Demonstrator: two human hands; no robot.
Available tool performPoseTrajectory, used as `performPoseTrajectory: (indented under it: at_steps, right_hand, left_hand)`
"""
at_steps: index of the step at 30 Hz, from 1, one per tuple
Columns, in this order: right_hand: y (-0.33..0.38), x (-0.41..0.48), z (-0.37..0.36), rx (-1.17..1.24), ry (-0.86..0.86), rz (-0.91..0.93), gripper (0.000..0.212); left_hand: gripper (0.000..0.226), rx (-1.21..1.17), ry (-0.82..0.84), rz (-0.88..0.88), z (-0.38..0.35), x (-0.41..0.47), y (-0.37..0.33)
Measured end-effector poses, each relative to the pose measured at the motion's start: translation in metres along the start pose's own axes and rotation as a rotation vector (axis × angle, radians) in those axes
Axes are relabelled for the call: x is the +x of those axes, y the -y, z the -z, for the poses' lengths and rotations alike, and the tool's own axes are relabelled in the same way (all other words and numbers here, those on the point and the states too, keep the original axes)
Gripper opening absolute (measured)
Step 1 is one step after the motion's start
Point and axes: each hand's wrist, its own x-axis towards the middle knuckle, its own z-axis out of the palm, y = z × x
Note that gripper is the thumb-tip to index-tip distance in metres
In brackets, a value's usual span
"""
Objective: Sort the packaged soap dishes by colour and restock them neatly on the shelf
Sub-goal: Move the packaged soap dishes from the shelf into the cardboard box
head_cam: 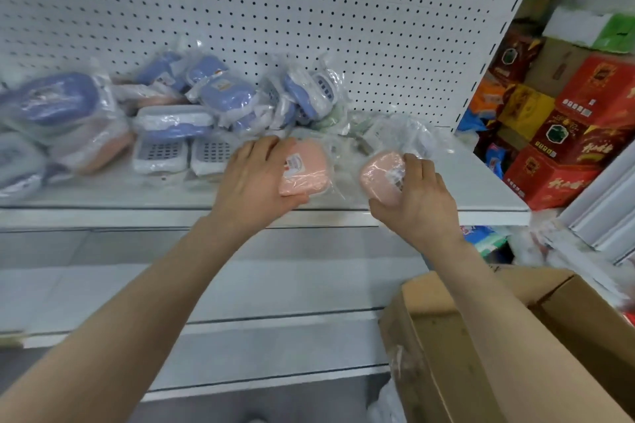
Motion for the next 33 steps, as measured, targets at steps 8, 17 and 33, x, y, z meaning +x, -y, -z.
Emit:
performPoseTrajectory:
  at_steps: [8,17,33]
  right_hand:
    - [0.061,-0.096,-0.007,0.144,0.149,0.066,0.084]
    - [0.185,-0.176,-0.042,0.287,0.402,0.152,0.084]
    - [0.548,-0.298,-0.112,0.440,0.704,0.408,0.081]
  left_hand:
    - [0.086,0.018,0.067,0.223,0.033,-0.148,0.012]
    - [0.087,0.053,0.164,0.478,0.064,-0.292,0.076]
    - [0.080,0.194,0.238,0.938,0.222,-0.546,0.309]
